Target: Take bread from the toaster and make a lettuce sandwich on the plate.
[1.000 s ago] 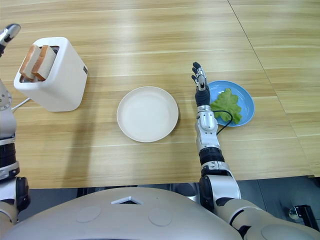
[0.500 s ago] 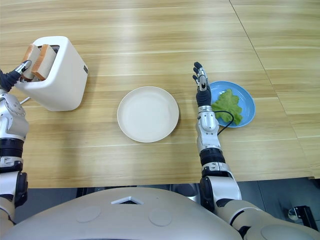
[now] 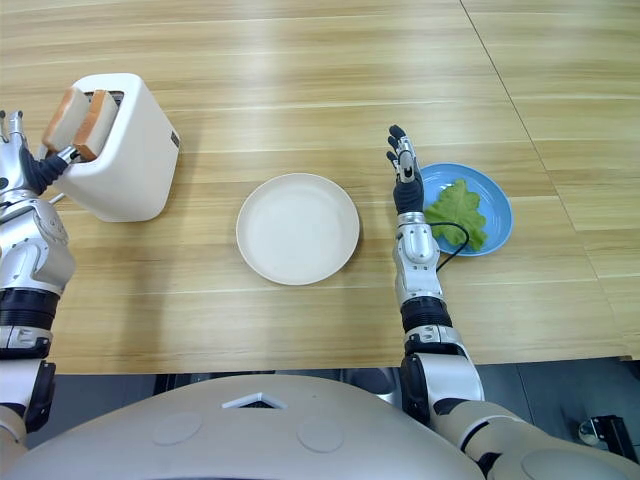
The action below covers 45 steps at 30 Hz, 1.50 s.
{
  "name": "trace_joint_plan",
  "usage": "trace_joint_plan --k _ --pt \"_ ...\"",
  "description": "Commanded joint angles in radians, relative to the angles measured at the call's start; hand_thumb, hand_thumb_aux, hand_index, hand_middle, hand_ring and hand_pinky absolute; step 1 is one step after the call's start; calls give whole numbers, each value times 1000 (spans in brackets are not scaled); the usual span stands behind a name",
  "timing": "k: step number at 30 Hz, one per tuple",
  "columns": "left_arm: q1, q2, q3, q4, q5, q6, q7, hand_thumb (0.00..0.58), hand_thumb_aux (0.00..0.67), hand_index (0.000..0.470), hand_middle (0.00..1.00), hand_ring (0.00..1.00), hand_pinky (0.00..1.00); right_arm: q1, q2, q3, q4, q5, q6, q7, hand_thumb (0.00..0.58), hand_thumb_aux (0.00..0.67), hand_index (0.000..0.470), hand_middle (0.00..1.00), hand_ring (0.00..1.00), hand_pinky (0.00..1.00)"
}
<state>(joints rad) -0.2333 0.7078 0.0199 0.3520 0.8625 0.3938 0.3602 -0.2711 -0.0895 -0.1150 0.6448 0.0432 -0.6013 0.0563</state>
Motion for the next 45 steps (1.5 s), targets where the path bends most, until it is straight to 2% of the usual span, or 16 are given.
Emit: trace_joint_plan --k 1,9,10,11,12,13,14,19,26,31,34,39,43,45 --pt "16 -12 -41 -4 0 0 -13 0 0 0 0 0 0 12 -1 -4 -10 2 17 -4 0 0 0 0 0 0" --pt "15 -13 -30 -18 -14 -8 15 0 0 0 0 0 0 9 -2 -5 -8 1 21 -5 0 0 0 0 0 0" --pt "15 -15 -27 -22 -17 -11 23 258 171 117 0 0 0 9 -2 -5 -7 1 21 -5 0 0 0 0 0 0" --pt "14 -17 -26 -24 -18 -12 28 438 339 233 0 0 0 9 -2 -5 -7 1 22 -6 0 0 0 0 0 0" --pt "13 -18 -25 -25 -21 -16 33 532 478 328 0 0 0 9 -2 -5 -6 1 23 -6 0 0 0 0 0 0" --pt "12 -23 -21 -29 -24 -20 44 532 478 328 0 0 0 9 -2 -5 -6 0 23 -6 0 0 0 0 0 0" --pt "13 -27 -17 -41 -25 -25 59 580 670 460 988 988 988 9 -2 -5 -5 0 24 -6 0 0 0 0 0 0" --pt "23 -41 -12 -128 -17 -58 119 580 670 460 1000 1000 1000 9 -2 -4 3 -3 26 -8 0 0 0 0 0 0" --pt "30 -72 2 -213 -23 -163 254 580 670 460 1000 1000 1000 7 0 0 12 -6 32 -12 0 0 0 0 0 0" --pt "56 -103 121 -307 -144 -274 321 580 670 460 1000 1000 1000 6 -1 3 23 -9 38 -14 0 0 0 0 0 0" --pt "70 -131 213 -381 -269 -392 331 580 670 460 1000 1000 1000 6 -1 5 26 -10 39 -16 0 0 0 0 0 0" --pt "41 -189 245 -454 -509 -587 194 580 670 460 1000 1000 1000 4 3 9 27 -13 42 -20 0 0 0 0 0 0" --pt "-45 -302 101 -367 -809 -640 -152 580 670 460 1000 1000 1000 -1 4 10 33 -12 44 -18 0 0 0 0 0 0" --pt "-64 -358 73 -303 -896 -636 -263 580 670 460 1000 1000 1000 -4 5 11 36 -12 45 -18 0 0 0 0 0 0"
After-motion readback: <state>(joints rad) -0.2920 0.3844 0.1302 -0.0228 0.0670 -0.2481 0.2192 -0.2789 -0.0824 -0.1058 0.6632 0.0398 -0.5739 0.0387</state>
